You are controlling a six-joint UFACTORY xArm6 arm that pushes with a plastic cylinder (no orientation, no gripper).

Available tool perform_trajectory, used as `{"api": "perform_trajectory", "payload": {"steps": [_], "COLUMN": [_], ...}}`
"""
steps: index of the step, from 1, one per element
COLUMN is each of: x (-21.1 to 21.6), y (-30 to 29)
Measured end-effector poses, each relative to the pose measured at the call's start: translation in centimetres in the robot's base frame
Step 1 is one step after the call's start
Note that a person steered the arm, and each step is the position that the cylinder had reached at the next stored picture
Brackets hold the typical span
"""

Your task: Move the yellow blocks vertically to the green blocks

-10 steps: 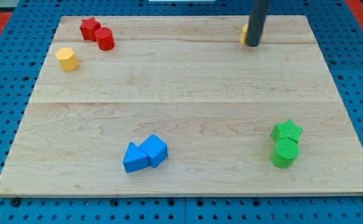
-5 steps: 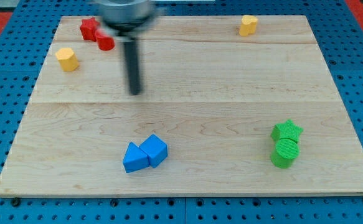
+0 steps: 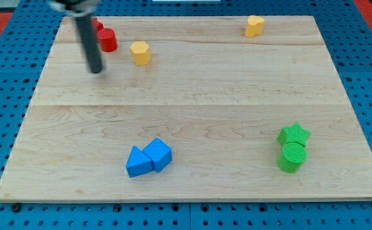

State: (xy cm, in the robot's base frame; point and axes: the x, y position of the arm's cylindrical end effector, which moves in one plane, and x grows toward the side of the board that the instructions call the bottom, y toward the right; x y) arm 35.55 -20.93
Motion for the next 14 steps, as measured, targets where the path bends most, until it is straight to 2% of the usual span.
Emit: {"api": "perform_trajectory", "payload": {"steps": [1, 2, 3, 4, 5, 6, 7, 8, 9, 10, 11, 12, 13, 14], "x": [-3.8, -6.1, -6.1, -8.5, -8.5, -7.2, -11.1, -13.0, -10.5, -4.2, -5.4, -6.8, -7.8, -5.8], "y": [10.8, 18.1, 10.7, 16.3, 25.8, 24.9, 19.9, 28.1, 29.0, 26.7, 33.7, 32.0, 34.1, 35.2]}}
